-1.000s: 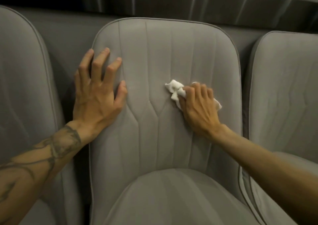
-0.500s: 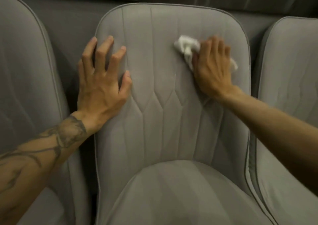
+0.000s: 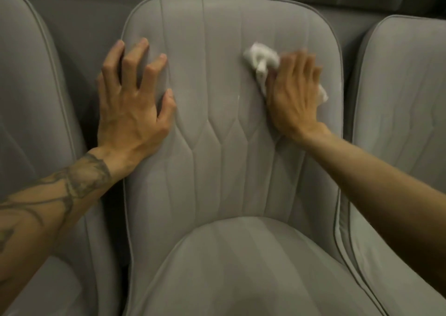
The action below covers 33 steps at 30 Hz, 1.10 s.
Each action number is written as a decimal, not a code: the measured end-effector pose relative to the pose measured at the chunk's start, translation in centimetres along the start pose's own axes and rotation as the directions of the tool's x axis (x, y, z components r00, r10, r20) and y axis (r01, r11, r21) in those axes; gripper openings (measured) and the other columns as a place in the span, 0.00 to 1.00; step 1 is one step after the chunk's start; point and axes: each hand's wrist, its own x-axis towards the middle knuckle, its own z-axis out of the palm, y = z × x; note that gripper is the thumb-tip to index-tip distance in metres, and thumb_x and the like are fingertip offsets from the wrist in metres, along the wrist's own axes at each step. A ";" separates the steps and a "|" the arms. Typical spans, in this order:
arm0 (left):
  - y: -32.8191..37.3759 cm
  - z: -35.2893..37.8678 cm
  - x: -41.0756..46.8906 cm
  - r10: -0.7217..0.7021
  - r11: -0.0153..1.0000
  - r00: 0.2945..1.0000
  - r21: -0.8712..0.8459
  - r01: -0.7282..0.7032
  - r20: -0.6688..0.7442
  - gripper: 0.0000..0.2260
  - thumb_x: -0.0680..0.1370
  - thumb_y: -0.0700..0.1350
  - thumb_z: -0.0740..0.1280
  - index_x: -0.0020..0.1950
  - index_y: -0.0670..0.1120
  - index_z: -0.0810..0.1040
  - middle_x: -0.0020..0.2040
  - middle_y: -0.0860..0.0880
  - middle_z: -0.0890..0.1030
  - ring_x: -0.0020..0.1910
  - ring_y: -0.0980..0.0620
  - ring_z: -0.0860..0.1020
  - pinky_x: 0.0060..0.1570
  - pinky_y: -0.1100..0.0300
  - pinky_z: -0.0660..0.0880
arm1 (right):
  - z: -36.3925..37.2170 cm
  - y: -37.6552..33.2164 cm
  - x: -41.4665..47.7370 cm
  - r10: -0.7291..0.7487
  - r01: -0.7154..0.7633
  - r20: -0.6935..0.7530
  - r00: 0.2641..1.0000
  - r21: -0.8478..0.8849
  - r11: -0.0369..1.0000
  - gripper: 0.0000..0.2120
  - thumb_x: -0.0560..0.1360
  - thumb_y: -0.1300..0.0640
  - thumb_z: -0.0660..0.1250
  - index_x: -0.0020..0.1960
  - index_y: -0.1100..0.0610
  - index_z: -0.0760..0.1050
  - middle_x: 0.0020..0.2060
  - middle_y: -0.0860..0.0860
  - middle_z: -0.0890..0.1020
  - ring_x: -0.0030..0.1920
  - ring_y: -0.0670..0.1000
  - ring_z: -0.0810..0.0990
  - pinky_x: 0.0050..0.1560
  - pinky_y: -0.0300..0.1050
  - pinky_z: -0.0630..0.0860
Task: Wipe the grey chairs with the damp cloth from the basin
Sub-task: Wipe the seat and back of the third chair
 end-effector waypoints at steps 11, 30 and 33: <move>-0.1 0.2 0.0 0.015 1.000 0.999 -0.001 -0.016 -0.043 0.22 0.83 0.52 0.61 0.76 0.47 0.67 0.80 0.41 0.65 0.79 0.34 0.61 0.76 0.42 0.60 | -1.5 -2.0 -14.1 -0.225 0.205 0.250 0.942 0.102 0.973 0.11 0.84 0.50 0.56 0.56 0.57 0.69 0.49 0.60 0.77 0.45 0.60 0.71 0.48 0.54 0.65; 0.0 0.0 0.1 0.009 1.000 0.999 -0.002 -0.009 -0.043 0.22 0.83 0.52 0.60 0.77 0.48 0.68 0.81 0.42 0.65 0.80 0.36 0.61 0.76 0.42 0.60 | -0.2 -4.0 -15.2 0.055 -0.069 0.166 0.985 0.079 0.994 0.09 0.83 0.52 0.59 0.58 0.57 0.68 0.53 0.61 0.74 0.47 0.60 0.70 0.50 0.56 0.66; 0.0 -0.2 -0.1 -0.001 1.000 0.999 -0.001 0.001 -0.034 0.22 0.83 0.52 0.61 0.77 0.48 0.68 0.81 0.42 0.64 0.80 0.36 0.61 0.75 0.43 0.60 | -1.4 -4.1 -17.9 -0.137 0.104 0.279 0.950 0.130 0.986 0.09 0.83 0.52 0.59 0.58 0.57 0.69 0.52 0.59 0.75 0.46 0.60 0.71 0.49 0.54 0.66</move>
